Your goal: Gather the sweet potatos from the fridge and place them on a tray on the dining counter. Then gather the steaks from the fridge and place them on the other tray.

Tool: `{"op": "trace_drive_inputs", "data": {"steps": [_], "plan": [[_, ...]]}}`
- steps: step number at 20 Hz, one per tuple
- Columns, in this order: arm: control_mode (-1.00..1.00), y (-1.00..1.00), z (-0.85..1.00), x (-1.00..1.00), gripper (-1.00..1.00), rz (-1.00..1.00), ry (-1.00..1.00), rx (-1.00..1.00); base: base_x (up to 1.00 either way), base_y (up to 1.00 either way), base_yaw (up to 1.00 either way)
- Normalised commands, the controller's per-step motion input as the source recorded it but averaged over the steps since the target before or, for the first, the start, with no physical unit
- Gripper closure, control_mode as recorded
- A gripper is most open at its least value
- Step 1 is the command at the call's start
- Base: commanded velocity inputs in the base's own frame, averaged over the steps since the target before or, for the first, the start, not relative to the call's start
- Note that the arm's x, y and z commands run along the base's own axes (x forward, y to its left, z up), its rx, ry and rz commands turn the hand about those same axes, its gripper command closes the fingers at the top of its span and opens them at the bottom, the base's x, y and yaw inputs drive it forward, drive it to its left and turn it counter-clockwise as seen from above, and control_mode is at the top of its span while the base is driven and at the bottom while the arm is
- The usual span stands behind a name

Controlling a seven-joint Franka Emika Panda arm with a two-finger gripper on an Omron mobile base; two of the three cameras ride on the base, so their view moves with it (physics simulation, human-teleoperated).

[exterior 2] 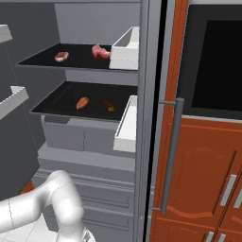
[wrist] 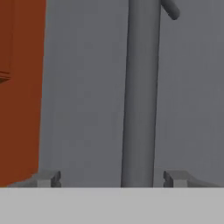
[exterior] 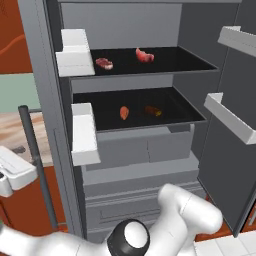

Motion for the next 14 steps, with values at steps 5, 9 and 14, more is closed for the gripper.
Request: {"op": "trace_drive_inputs", "data": {"steps": [5,9,14], "plan": [[-1.00,-0.02,0.43,-0.73,-1.00,0.16,-0.06,0.00,0.00,0.00,0.00],[-1.00,-0.53,0.71,-0.87,-1.00,0.10,-0.01,0.00,0.00,0.00,0.00],[-1.00,-0.98,0.55,-0.72,-1.00,0.10,0.00,0.00,0.00,0.00,0.00]]}}
